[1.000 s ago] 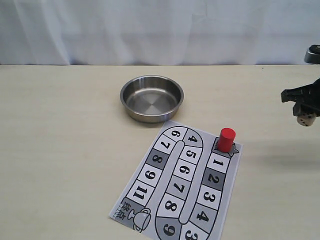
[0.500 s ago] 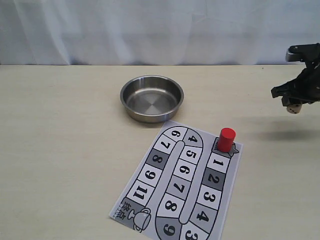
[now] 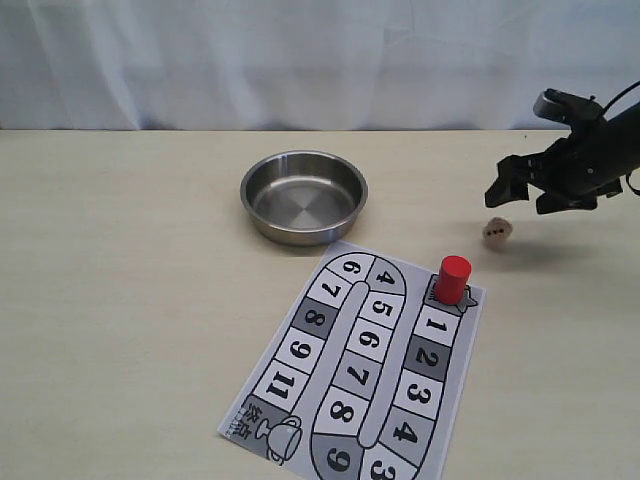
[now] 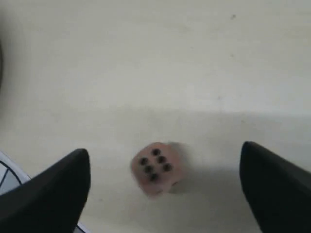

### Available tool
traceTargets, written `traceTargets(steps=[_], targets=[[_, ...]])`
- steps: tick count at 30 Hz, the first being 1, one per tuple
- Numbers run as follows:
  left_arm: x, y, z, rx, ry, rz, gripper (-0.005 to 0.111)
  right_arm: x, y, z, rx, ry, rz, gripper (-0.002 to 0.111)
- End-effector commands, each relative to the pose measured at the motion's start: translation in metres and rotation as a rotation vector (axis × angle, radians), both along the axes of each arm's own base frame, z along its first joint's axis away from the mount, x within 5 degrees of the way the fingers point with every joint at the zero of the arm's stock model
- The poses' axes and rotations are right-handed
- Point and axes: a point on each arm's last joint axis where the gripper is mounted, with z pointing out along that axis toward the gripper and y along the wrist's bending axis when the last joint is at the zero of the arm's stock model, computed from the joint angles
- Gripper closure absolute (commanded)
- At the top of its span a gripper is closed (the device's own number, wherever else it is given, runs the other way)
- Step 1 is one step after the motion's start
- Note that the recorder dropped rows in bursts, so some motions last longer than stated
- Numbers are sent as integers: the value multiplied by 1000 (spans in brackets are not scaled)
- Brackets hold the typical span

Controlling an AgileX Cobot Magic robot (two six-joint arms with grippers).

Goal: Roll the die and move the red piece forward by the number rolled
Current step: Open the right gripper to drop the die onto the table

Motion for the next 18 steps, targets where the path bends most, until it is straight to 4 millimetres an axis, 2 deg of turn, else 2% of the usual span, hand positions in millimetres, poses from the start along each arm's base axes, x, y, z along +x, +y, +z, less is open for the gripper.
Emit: traceTargets(steps=[1,5,18], targets=[[0,0,-1,-10,-3,-2,107,2,2,15,26,-50,0,27],[0,0,-1,-10,-3,-2,107,1,2,18,23,-56,1,30],[0,0,-1,-10,-3,-2,107,1,2,18,14,-54,9,30]])
